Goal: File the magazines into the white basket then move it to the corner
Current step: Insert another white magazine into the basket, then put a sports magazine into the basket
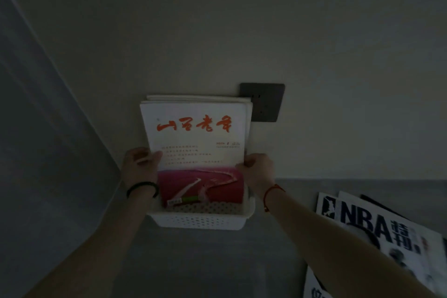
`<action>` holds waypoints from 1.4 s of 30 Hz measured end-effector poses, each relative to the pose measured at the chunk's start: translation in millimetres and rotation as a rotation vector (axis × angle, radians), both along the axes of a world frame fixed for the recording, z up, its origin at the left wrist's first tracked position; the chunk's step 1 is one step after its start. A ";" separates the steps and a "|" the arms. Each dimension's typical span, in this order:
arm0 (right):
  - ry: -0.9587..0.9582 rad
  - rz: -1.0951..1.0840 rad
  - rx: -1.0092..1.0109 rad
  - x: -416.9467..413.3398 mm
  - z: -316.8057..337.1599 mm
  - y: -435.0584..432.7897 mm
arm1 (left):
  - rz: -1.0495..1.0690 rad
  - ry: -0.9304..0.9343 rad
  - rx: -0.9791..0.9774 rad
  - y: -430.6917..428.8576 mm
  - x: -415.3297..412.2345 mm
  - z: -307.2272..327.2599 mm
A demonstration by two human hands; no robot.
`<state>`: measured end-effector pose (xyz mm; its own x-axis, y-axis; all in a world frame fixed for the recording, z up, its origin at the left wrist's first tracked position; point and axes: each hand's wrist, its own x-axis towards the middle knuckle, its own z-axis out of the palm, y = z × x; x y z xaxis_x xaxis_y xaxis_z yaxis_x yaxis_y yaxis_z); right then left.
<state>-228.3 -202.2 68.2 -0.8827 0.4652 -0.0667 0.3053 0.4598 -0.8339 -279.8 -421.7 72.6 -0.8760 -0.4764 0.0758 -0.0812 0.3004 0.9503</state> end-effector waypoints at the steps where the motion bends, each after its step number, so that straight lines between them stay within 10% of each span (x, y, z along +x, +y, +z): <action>1: -0.007 0.007 -0.049 5.8 0.3 -0.2 | 0.022 0.022 0.004 2.2 3.5 -0.2; 5: 0.126 0.058 -0.306 73.6 -12.0 9.2 | -0.128 0.135 0.139 22.0 46.4 -8.2; 18: -0.481 0.224 0.279 337.0 -82.7 158.9 | -0.834 -0.513 0.100 194.3 269.9 -83.9; 24: -0.549 0.339 0.400 350.4 -83.8 166.4 | -0.809 -0.598 0.059 217.9 269.2 -83.3; 30: -0.427 0.331 0.229 361.4 -80.4 185.6 | -0.819 -0.555 -0.119 226.8 270.7 -73.8; 37: -0.031 -0.152 -0.194 363.9 -71.8 204.4 | -0.884 -0.490 0.021 252.6 284.2 -66.1; 42: -0.084 -0.314 -0.522 323.0 -46.7 229.2 | -0.919 -0.311 0.255 234.6 297.8 -36.8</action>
<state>94.7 27.0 21.5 -0.6905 0.5895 -0.4192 0.4343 -0.1256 -0.8920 18.0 -187.2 35.8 -0.8757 0.4250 -0.2294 -0.1756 0.1621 0.9710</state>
